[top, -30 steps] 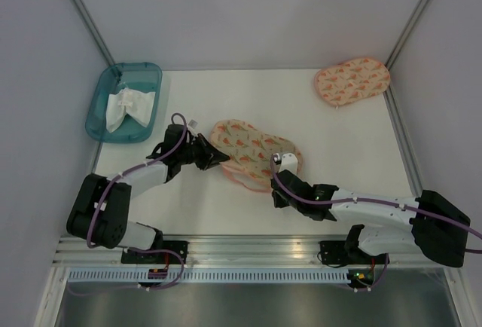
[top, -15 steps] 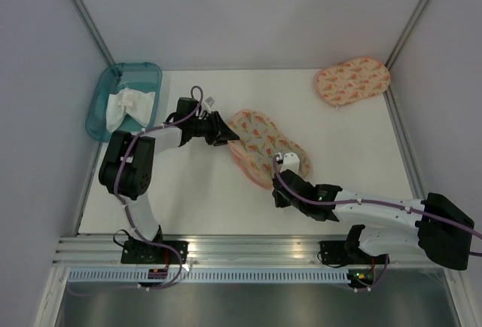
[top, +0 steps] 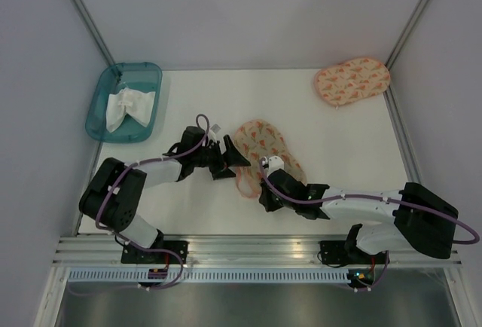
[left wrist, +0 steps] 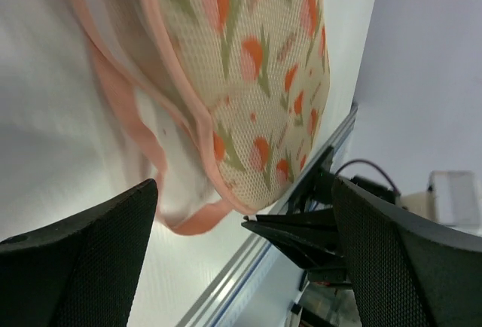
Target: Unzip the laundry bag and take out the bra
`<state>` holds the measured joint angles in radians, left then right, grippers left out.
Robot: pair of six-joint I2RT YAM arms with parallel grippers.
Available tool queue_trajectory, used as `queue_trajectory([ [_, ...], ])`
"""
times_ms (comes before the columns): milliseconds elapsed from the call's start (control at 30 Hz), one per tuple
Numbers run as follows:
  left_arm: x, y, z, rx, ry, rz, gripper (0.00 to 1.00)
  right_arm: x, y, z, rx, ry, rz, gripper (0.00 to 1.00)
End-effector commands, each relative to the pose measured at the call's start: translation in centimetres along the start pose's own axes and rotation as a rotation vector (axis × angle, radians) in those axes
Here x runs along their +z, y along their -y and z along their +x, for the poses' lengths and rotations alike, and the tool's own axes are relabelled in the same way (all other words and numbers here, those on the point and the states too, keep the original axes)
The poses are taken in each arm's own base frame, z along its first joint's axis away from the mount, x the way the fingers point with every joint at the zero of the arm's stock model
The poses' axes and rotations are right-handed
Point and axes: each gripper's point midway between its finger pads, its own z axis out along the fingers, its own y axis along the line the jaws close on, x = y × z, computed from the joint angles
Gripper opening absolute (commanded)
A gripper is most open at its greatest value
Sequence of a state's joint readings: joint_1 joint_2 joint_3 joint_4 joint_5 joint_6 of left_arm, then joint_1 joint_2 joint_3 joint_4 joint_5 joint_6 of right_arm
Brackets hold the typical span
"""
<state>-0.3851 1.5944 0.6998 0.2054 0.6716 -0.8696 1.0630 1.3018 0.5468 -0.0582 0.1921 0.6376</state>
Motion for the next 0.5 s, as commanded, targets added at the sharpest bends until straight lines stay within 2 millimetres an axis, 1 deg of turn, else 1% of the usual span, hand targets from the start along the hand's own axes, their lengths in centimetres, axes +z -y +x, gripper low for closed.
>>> queue_trajectory([
  [0,0.5,1.4,3.5,-0.022,0.005,0.031,1.0,-0.2,-5.5,-3.8,-0.018,0.099,-0.224,0.0],
  [33,0.8,1.9,4.9,-0.041,-0.021,0.041,0.99,-0.2,-6.1,-4.1,-0.026,0.102,-0.248,0.0],
  [67,0.9,2.4,5.1,-0.033,-0.011,0.062,0.99,-0.2,-6.4,-4.1,-0.031,0.102,-0.264,0.01],
  [100,1.1,2.1,5.7,-0.044,-0.019,0.057,0.99,-0.3,-7.1,-4.3,-0.032,0.105,-0.296,0.0],
  [133,1.3,2.2,6.4,-0.057,-0.031,0.058,0.98,-0.3,-7.3,-4.5,-0.032,0.11,-0.305,0.0],
  [167,1.4,2.5,6.4,-0.055,-0.026,0.068,0.97,-0.3,-7.5,-4.7,-0.034,0.118,-0.312,0.0],
  [200,1.7,2.3,6.7,-0.062,-0.03,0.068,0.97,-0.4,-8.2,-4.6,-0.037,0.11,-0.349,0.0],
  [267,2.0,2.6,7.1,-0.071,-0.042,0.074,0.91,-0.5,-8.4,-4.6,-0.036,0.112,-0.363,0.01],
  [300,2.2,2.8,7.1,-0.068,-0.04,0.082,0.81,-0.5,-8.5,-4.7,-0.034,0.116,-0.37,0.01],
  [333,2.3,2.8,7.0,-0.069,-0.035,0.082,0.73,-0.5,-8.6,-4.7,-0.034,0.114,-0.371,0.0],
  [367,2.4,2.5,6.9,-0.075,-0.028,0.076,0.63,-0.6,-8.5,-4.7,-0.033,0.114,-0.368,0.0],
  [400,2.5,2.6,6.7,-0.072,-0.023,0.076,0.48,-0.7,-8.3,-4.5,-0.035,0.106,-0.36,0.01],
  [433,2.5,2.4,6.7,-0.074,-0.021,0.07,0.21,-0.6,-7.9,-4.5,-0.031,0.109,-0.342,0.0],
  [467,2.6,2.5,6.5,-0.072,-0.016,0.067,0.12,-0.8,-7.6,-4.2,-0.035,0.097,-0.328,0.0],
])
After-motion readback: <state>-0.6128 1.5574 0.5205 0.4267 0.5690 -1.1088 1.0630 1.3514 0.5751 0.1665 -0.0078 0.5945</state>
